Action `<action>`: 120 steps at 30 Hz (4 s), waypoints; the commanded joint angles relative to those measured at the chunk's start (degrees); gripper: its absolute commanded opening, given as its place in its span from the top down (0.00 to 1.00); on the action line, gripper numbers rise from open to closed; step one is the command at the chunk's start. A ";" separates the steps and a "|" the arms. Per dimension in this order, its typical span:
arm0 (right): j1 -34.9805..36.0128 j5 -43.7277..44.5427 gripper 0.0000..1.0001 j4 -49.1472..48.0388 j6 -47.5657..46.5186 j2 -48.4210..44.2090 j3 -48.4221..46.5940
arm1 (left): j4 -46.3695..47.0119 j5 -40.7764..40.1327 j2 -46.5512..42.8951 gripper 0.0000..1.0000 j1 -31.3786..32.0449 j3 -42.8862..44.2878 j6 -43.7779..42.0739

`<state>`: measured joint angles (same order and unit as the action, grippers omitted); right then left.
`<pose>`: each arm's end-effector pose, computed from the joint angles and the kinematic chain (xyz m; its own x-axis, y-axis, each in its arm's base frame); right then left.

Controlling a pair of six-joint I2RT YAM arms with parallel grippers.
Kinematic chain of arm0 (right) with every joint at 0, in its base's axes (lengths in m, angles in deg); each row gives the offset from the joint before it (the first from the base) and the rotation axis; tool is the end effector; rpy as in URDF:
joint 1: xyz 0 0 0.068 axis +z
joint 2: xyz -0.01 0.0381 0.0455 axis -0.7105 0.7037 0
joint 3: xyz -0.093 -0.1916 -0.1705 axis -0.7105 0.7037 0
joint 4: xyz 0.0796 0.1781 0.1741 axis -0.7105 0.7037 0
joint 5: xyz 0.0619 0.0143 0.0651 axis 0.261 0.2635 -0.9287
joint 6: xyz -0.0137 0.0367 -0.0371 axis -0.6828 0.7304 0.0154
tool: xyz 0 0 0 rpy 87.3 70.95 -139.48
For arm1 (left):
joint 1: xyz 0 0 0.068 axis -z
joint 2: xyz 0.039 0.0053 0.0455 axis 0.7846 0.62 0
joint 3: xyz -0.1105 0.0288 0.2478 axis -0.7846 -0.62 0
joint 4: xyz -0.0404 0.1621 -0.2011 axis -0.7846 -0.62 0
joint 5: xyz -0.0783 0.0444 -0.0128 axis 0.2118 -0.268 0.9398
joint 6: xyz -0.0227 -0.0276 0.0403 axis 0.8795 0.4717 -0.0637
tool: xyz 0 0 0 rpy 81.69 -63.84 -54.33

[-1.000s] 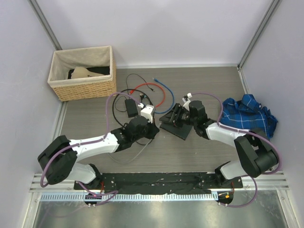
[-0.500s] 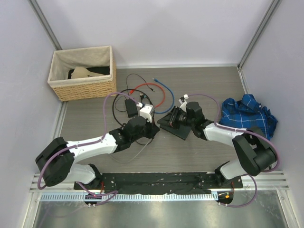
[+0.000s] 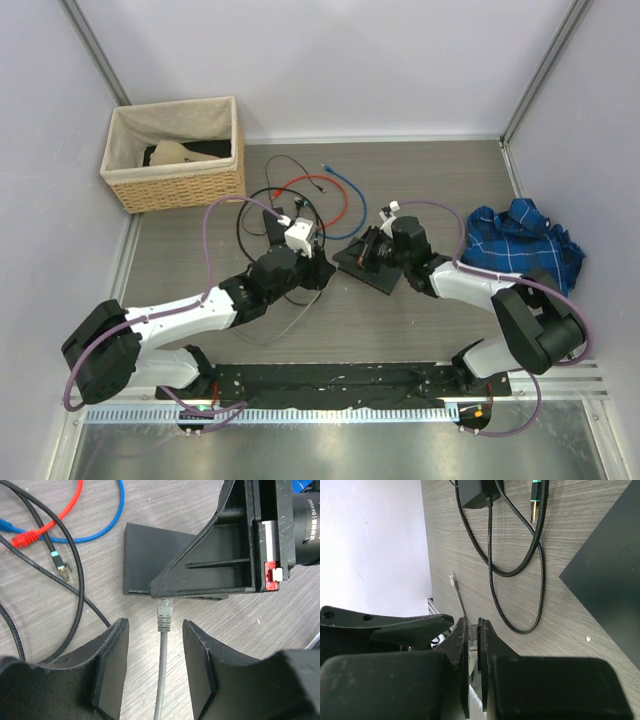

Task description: Insert the plug into the switch port

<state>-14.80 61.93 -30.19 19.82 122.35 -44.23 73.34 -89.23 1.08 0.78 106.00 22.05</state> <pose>0.2396 0.1589 0.1854 -0.8769 0.3949 -0.2740 -0.0580 0.4791 0.8758 0.1684 -0.2091 0.2274 -0.5224 -0.0869 -0.8483 0.4942 0.7798 -0.3843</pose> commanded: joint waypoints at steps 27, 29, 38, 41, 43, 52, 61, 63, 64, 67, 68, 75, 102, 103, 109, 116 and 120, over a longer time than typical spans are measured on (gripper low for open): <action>1.87 5.82 0.91 2.13 -3.90 -3.03 0.23 | 4.64 -1.45 5.39 1.00 2.02 1.56 -4.32; 1.08 7.05 0.80 4.32 -8.80 -3.64 -0.91 | 4.55 -1.45 5.66 1.00 2.02 0.86 -4.32; -1.04 25.41 0.33 21.73 -33.33 -3.73 -12.42 | 3.23 -2.24 9.61 1.00 2.02 0.85 -6.07; -1.12 30.34 0.24 26.29 -40.54 -1.98 -15.58 | 2.97 -1.63 10.84 1.00 2.02 1.38 -7.04; -1.21 31.14 0.21 27.18 -44.33 -0.13 -17.43 | 2.35 -1.45 12.07 1.00 2.02 1.65 -7.66; -2.35 30.35 0.17 27.97 -50.84 7.34 -21.30 | 5.33 -4.43 13.04 1.00 2.02 -0.11 -8.27; -6.57 26.41 0.15 26.48 -55.41 12.97 -23.94 | 7.89 -4.61 16.82 1.00 2.02 0.24 -10.56; -7.01 23.50 0.15 26.31 -55.85 13.84 -24.21 | 8.06 -2.95 17.61 1.00 2.02 0.94 -10.39; -7.27 22.19 0.15 26.22 -55.85 14.11 -24.38 | 8.06 -2.68 18.83 1.00 2.02 1.38 -10.21; -8.24 18.86 0.15 25.43 -55.50 14.55 -24.03 | 7.54 -2.15 21.12 1.00 2.02 2.79 -9.86; -8.50 18.49 0.15 24.38 -55.59 14.64 -23.68 | 7.62 -2.15 21.74 1.00 2.02 3.05 -9.86; -9.74 15.67 0.15 22.44 -54.80 16.05 -22.36 | 7.80 -2.50 24.11 1.00 2.02 4.72 -9.77; -9.91 13.30 0.16 19.80 -54.62 19.30 -21.57 | 7.80 -6.73 24.82 1.00 2.20 7.53 -8.10; -9.91 13.39 0.16 19.80 -54.71 19.21 -21.66 | 7.80 -6.46 24.73 1.00 2.20 7.62 -8.01; -9.91 13.21 0.16 19.89 -54.71 19.56 -21.48 | 7.80 -6.19 24.91 1.00 2.99 8.41 -8.80; -9.83 12.69 0.16 19.89 -54.53 19.83 -21.04 | 7.89 -6.10 26.05 1.00 3.34 9.20 -8.63; -9.91 12.07 0.16 19.98 -54.27 20.00 -20.87 | 8.50 -7.86 26.58 1.00 3.34 9.38 -8.80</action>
<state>-24.74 74.57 -10.21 -34.41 141.49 -65.30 77.71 -95.20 27.18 3.76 113.08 14.05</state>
